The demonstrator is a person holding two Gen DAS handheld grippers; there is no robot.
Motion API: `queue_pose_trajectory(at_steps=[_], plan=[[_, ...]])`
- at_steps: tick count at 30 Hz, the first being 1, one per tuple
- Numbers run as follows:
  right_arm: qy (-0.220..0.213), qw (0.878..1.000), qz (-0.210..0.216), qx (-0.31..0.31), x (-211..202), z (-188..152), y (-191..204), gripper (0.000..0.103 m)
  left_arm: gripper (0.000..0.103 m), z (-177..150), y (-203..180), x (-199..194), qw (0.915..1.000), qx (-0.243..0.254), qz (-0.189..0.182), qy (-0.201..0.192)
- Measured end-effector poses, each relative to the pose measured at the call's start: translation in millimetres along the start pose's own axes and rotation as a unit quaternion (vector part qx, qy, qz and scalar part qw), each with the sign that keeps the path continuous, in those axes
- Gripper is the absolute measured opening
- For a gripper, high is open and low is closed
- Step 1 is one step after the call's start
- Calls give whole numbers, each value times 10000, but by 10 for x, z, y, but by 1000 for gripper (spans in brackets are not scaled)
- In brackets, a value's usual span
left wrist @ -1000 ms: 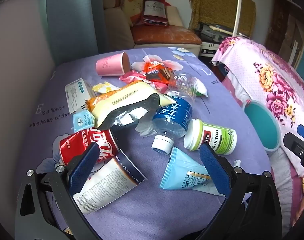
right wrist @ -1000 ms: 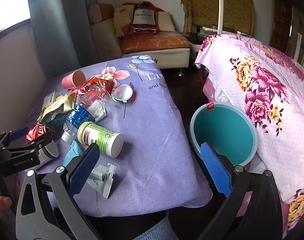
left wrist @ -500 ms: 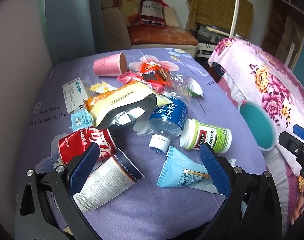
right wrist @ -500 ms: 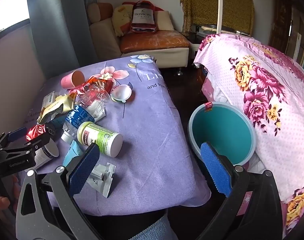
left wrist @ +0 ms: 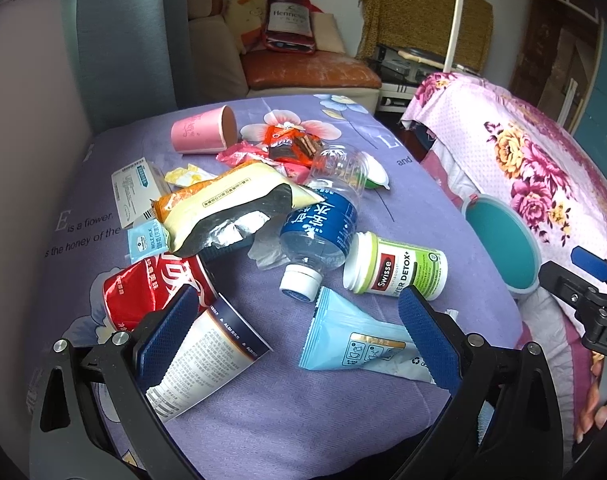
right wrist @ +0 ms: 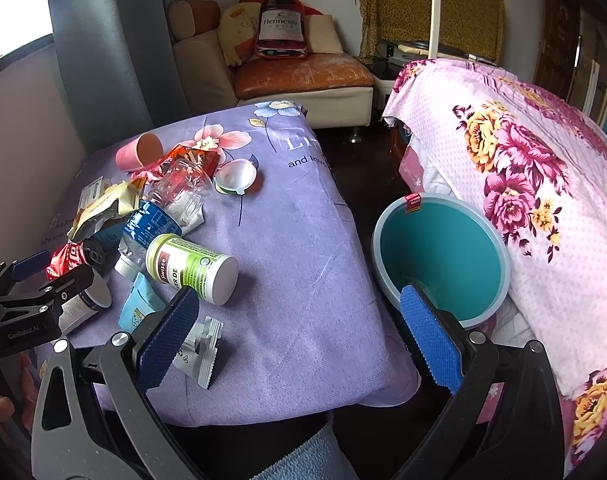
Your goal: Collect trash
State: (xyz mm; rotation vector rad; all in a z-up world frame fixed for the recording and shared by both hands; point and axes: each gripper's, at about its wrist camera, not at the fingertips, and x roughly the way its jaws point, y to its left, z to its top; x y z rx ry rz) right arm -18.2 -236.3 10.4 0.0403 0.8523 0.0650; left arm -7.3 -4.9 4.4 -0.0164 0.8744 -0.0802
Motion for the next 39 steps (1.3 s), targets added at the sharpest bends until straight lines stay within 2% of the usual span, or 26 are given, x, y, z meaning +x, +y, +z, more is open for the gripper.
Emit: queue_pose_trajectory(at_steps=[22, 39], plan=[[162, 9998, -93, -94, 40, -40, 71, 97, 100, -27, -23, -13, 9997, 166, -180, -16], [476, 9984, -40, -286, 134, -63, 286, 97, 100, -115, 201, 14, 9983, 413, -390, 160]])
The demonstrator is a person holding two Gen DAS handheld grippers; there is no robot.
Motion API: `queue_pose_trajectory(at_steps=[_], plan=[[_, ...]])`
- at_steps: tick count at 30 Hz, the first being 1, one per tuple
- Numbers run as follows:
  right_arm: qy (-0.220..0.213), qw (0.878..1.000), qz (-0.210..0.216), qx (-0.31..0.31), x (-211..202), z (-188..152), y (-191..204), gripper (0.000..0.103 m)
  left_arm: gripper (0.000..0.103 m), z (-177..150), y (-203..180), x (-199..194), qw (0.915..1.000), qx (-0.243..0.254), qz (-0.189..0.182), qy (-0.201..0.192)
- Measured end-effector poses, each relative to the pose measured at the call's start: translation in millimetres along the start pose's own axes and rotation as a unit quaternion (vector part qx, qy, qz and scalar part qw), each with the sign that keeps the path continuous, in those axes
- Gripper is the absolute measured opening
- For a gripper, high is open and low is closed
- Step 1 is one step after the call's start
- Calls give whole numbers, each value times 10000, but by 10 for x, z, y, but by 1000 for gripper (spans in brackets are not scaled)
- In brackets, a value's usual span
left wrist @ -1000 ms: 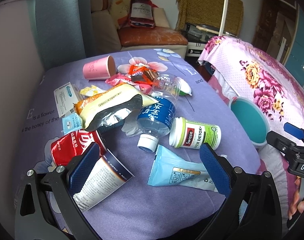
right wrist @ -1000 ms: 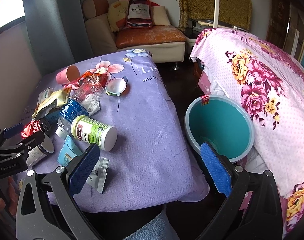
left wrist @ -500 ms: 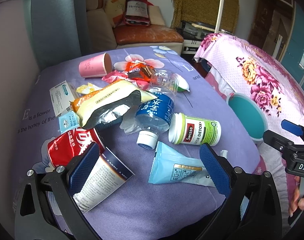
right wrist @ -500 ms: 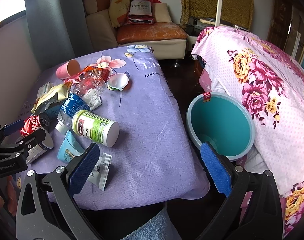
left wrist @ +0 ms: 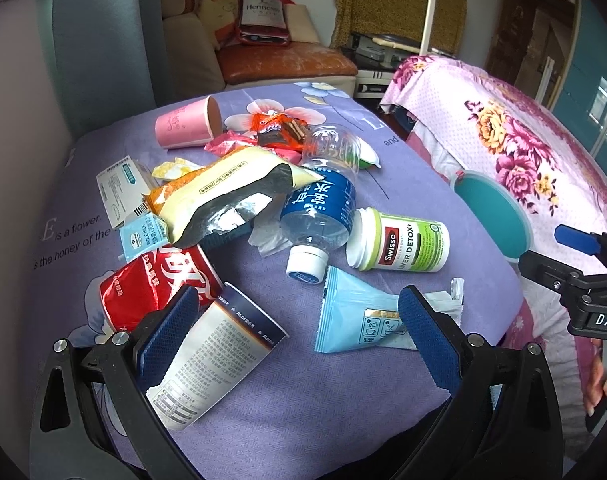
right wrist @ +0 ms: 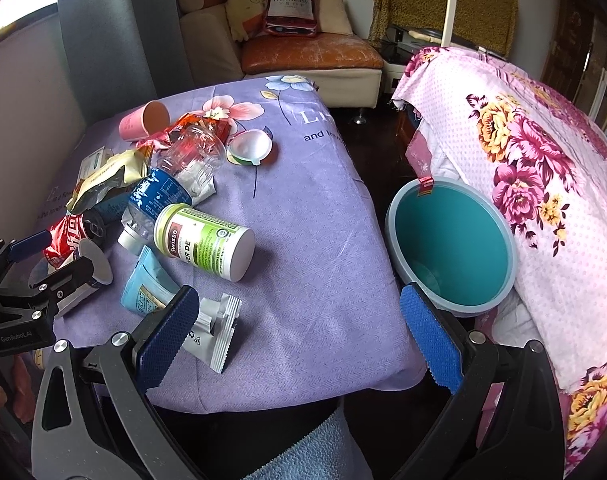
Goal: Collect trash
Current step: 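Grasp the white ALDI paper cup with left tool while right tool grasps the Swisse bottle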
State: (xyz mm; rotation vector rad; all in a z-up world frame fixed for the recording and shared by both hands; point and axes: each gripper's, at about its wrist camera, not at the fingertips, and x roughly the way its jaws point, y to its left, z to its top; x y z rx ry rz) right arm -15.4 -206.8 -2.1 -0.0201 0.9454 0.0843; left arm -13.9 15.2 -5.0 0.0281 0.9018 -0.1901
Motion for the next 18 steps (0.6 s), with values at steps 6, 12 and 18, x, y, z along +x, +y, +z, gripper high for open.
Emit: queue_pose_trajectory(at_steps=[6, 12, 18], plan=[[132, 9997, 152, -165, 31, 4, 78, 97, 100, -90, 305, -85, 9991, 360, -20, 244], [394, 9977, 470, -305, 166, 44, 183, 97, 93, -244, 557, 5, 9953, 470, -140, 837], [704, 9921, 652, -805, 322, 130, 334, 97, 73, -383, 532, 259, 9894, 710, -143, 1256]])
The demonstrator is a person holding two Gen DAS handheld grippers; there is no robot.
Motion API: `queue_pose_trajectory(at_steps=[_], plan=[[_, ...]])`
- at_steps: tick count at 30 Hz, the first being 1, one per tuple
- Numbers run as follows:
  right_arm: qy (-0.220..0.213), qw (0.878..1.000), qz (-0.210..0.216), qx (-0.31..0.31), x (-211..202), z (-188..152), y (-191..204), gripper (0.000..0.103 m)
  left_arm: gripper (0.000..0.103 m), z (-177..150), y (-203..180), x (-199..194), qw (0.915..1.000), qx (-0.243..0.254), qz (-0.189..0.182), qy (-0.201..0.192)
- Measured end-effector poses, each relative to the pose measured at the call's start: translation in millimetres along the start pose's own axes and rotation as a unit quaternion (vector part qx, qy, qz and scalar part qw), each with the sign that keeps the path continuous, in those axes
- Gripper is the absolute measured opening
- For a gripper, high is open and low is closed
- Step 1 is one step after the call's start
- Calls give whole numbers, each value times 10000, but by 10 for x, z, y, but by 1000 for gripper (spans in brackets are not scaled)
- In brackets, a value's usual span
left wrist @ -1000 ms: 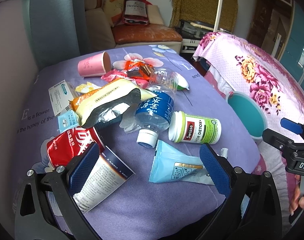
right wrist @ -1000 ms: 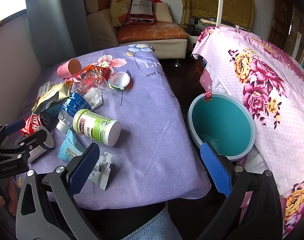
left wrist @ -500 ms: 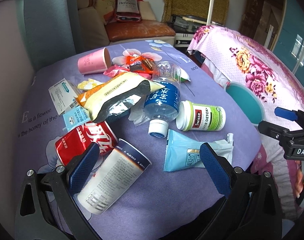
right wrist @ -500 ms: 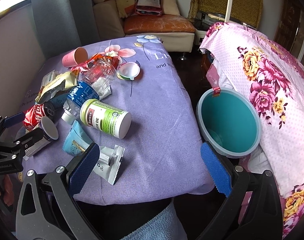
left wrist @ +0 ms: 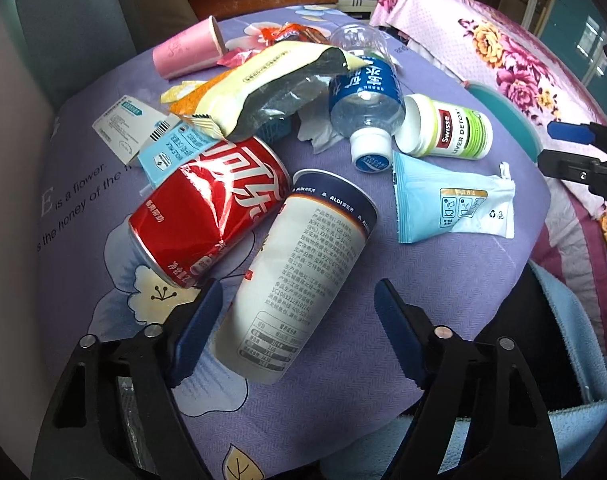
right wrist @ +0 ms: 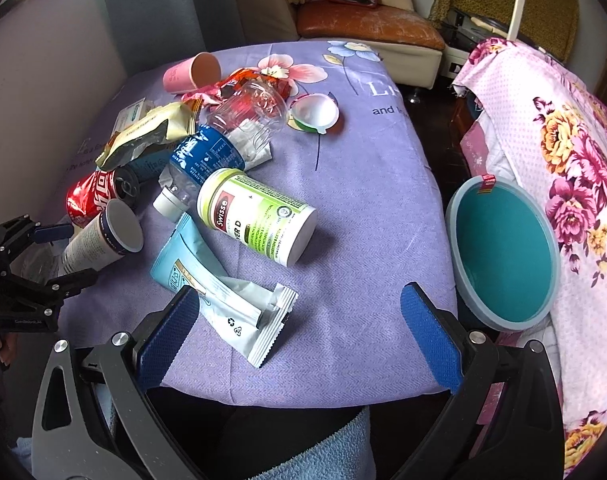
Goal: Collect trash
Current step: 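Grasp the white ALDI paper cup with left tool while right tool grasps the Swisse bottle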
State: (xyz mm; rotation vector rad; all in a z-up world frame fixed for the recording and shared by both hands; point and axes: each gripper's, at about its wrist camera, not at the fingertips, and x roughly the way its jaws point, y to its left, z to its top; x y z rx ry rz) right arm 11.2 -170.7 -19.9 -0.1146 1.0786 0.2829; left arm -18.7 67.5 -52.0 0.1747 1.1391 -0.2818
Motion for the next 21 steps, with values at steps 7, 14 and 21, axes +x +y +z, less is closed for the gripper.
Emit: queue_pose_trajectory(at_steps=[7, 14, 21], plan=[[297, 9939, -157, -1049, 146, 268, 153, 94, 51, 24, -57, 173, 9992, 41, -355, 174], [1024, 9727, -13, -2083, 492, 567, 342, 76, 51, 124, -40, 267, 9985, -162, -435, 276], [1608, 9461, -8, -2813, 877, 684, 548, 76, 52, 159, -30, 293, 9982, -249, -482, 255]])
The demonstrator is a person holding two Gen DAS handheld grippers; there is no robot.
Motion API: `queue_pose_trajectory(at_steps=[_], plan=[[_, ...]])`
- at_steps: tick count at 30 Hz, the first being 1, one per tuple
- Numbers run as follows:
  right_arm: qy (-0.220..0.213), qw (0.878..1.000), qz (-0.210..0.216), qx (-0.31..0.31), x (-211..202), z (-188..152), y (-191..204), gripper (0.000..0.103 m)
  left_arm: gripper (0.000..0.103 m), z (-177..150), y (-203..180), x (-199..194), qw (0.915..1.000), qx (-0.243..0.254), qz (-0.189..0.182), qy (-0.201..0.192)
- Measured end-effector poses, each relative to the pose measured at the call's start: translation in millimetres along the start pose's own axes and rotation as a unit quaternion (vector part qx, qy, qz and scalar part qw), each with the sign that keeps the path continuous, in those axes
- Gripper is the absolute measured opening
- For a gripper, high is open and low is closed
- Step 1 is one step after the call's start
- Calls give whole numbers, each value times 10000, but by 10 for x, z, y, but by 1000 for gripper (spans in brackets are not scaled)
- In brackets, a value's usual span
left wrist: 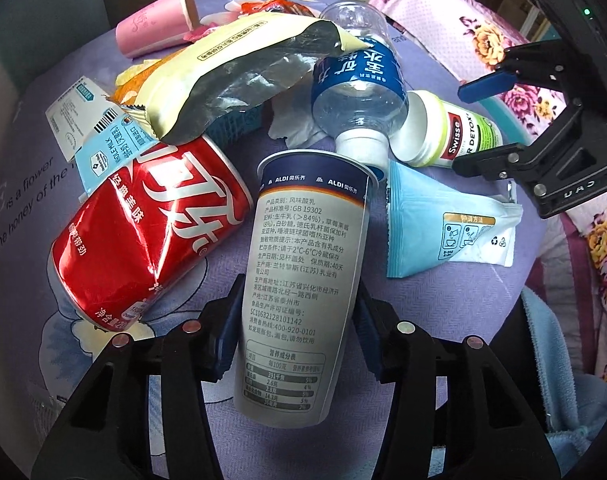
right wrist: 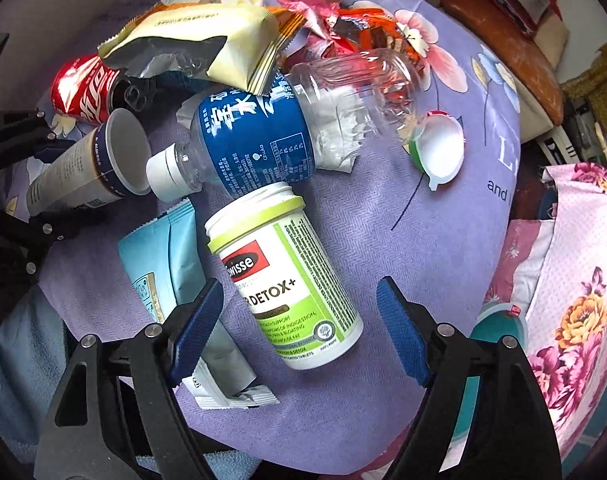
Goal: Collect trash
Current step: 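Grasp the white ALDI paper cup with left tool while right tool grasps the Swisse bottle, then carry cup and Swisse bottle over the teal bin and open both tools to drop them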
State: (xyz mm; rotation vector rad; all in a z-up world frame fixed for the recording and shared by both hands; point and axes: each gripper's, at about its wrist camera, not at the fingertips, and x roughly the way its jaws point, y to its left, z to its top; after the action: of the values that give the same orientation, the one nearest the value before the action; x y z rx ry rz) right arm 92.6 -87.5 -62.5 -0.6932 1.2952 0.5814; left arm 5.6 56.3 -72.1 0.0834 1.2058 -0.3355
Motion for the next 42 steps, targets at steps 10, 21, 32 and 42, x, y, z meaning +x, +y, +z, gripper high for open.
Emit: queue_pose_trajectory(at_steps=[10, 21, 32, 42], plan=[[-287, 9954, 488, 771, 64, -192, -136, 55, 51, 142, -92, -11, 9997, -126, 206, -92], [-1357, 9441, 1243, 2735, -168, -831, -703, 55, 51, 318, -221, -447, 9972, -350, 65, -662], [-2098, 8854, 1303, 3937, -372, -1487, -1313, 55, 51, 931, -1058, -323, 9962, 259, -201, -813], [-2434, 8075, 756, 5320, -393, -2720, -2079, 55, 51, 1600, -2202, 238, 9906, 1156, -485, -538]])
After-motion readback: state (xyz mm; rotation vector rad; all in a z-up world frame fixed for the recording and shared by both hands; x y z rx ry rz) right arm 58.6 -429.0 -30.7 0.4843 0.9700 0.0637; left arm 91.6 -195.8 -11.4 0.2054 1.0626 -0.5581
